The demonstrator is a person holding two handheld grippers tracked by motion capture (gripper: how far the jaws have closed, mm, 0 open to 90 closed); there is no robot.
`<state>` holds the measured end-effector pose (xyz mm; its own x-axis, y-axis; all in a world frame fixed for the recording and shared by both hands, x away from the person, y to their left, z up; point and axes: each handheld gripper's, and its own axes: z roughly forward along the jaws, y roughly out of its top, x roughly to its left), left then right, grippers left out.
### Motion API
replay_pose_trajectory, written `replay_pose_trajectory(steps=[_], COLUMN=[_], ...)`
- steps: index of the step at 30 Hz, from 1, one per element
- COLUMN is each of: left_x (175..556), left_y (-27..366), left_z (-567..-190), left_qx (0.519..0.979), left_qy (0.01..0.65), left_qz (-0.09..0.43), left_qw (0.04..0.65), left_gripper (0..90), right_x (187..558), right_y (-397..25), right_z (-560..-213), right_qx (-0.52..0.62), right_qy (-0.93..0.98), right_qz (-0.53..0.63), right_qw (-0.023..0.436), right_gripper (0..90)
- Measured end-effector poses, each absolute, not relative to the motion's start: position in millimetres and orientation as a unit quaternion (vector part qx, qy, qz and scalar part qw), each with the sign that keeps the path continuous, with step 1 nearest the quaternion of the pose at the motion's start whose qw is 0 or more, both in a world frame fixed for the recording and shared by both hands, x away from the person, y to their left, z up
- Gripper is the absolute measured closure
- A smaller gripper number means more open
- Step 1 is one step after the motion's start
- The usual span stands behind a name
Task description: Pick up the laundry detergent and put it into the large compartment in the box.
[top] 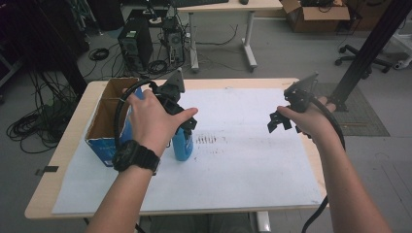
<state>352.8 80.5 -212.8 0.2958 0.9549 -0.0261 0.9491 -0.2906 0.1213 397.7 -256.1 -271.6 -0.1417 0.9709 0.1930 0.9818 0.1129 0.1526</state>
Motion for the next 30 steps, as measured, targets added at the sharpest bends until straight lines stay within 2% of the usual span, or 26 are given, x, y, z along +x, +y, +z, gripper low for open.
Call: replay_pose_trajectory(steps=[30], left_x=[393], left_y=[69], left_z=[-211], left_qx=[0.807], left_qy=[0.588], left_qz=[0.034], left_qw=[0.051], left_gripper=[3.9], right_x=[402], right_y=[-267], right_z=[-271], right_qx=[-0.657], right_qy=[-0.744], right_qz=[-0.121], right_qw=[0.018], right_gripper=[3.7])
